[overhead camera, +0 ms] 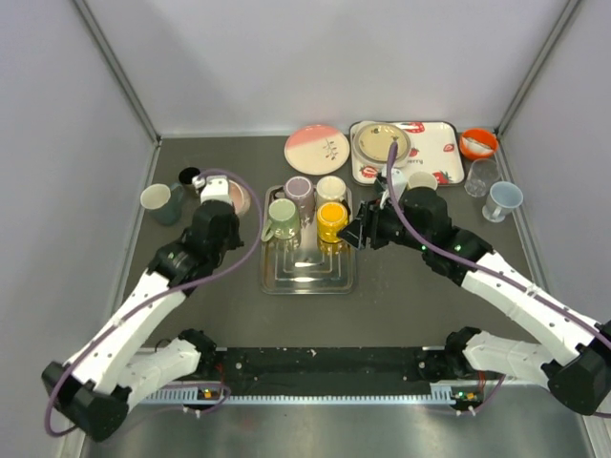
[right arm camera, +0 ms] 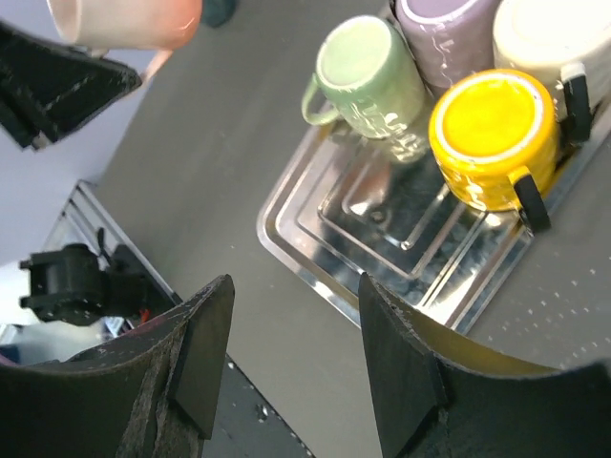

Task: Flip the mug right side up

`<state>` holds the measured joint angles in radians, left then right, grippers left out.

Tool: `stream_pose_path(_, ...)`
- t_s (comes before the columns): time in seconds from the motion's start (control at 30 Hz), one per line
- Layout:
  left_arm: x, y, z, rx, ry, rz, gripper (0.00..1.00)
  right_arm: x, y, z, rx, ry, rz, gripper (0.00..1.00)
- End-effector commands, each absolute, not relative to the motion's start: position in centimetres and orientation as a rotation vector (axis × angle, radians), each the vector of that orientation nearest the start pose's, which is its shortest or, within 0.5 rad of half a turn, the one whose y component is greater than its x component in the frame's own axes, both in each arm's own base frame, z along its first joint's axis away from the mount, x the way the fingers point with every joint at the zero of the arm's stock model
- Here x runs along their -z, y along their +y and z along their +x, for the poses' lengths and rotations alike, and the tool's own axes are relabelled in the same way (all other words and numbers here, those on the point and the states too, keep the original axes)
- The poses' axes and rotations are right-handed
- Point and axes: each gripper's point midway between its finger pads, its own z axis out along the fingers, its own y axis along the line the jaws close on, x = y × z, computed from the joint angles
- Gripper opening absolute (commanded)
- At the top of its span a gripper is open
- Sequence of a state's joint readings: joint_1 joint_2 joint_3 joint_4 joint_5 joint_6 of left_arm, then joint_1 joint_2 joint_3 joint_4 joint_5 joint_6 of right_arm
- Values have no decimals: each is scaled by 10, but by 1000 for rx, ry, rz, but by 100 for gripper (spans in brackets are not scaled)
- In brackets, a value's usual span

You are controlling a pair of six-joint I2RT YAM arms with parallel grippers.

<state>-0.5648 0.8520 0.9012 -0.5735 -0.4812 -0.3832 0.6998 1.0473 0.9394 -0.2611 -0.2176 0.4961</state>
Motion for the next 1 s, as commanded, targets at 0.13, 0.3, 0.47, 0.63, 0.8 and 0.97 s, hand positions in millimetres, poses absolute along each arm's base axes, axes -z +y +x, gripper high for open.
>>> stream_pose_path(0.13,-208,-65,346,32,2200,-207,0,-265,254,233,-872,1989,-383,55)
stream_pose_path(0.3,-191,-54,393,1,2258,-259,0,-268,252,231,-871,1979,-382,56)
stream_pose_path(0.47,-167,-45,437,-32,2318,-289,0,-270,248,230,-864,1967,-372,56)
stream_pose_path(0.63,-137,-27,461,-66,2378,-332,0,-266,246,227,-862,1980,-373,56)
stream_pose_path(0.8,-133,-11,479,-68,2377,-370,0,-270,246,227,-864,1979,-367,57)
stream_pose_path(0.97,-130,-13,495,-56,2398,-363,0,-267,247,230,-855,1991,-363,57)
